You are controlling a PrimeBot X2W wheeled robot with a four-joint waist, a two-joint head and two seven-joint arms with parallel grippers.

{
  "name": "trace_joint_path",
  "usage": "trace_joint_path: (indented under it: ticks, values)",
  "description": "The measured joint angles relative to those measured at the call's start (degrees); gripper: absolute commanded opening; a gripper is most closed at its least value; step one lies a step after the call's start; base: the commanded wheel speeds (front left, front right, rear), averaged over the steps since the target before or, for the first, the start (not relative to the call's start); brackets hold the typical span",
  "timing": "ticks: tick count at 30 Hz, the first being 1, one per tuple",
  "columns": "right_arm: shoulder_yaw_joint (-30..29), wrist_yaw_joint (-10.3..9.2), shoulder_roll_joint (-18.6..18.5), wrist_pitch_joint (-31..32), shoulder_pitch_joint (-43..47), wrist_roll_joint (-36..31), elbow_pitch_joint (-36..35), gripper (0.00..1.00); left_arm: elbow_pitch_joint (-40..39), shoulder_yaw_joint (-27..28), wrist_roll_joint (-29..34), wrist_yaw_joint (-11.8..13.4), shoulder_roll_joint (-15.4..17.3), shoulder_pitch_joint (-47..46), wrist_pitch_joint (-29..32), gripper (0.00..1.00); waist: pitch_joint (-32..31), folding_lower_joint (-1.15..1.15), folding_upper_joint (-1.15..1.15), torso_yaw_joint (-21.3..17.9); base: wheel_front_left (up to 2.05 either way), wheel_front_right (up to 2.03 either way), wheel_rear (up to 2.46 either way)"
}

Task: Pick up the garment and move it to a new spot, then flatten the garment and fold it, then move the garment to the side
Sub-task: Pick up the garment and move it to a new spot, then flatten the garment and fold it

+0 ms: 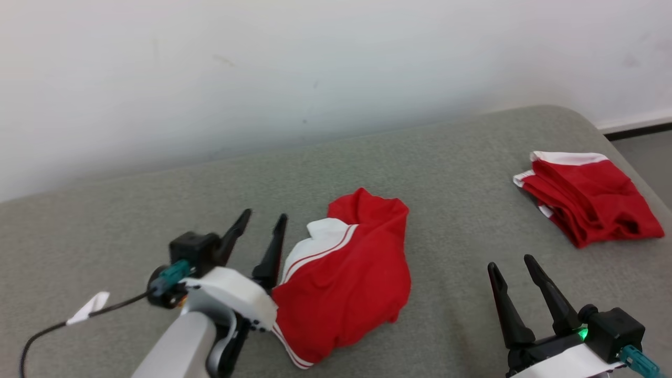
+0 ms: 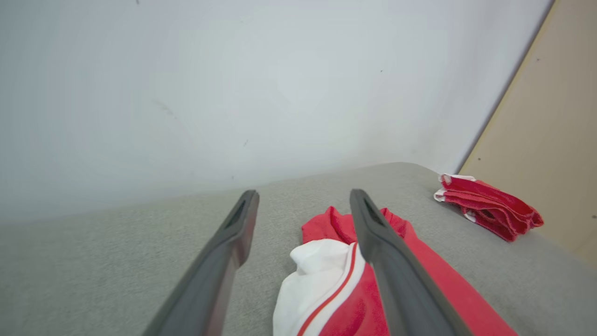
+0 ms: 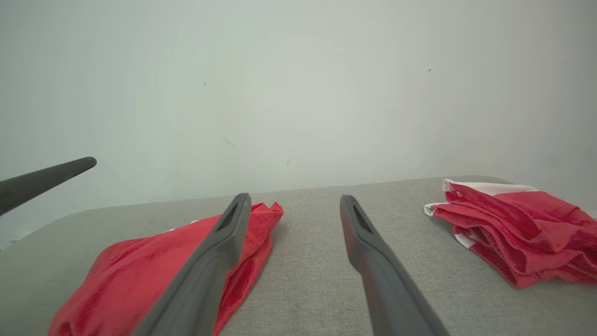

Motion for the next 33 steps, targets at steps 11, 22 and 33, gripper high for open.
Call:
trace_joint_path:
  ticks: [11, 22, 33]
  values:
    - [-1.0, 0.0, -0.4, 0.0, 1.9, -0.5, -1.0, 1.0, -21.1, 11.0, 4.2, 7.8, 2.8, 18.2, -1.3, 1.0, -2.0, 0.0, 0.0, 5.7, 0.0, 0.0, 0.0]
    - [-4.0, 0.0, -0.1, 0.0, 4.9, -1.0, -3.4, 1.0, -25.4, 20.2, 9.2, 5.8, -2.4, 29.4, -1.3, 1.0, -2.3, 0.0, 0.0, 7.3, 0.0, 0.0, 0.0]
    - [-4.4, 0.0, 0.2, 0.0, 5.7, -2.1, -5.2, 1.0, -24.3, 23.8, 13.0, 1.2, -5.7, 29.8, -1.3, 1.0, -2.1, 0.0, 0.0, 6.3, 0.0, 0.0, 0.0]
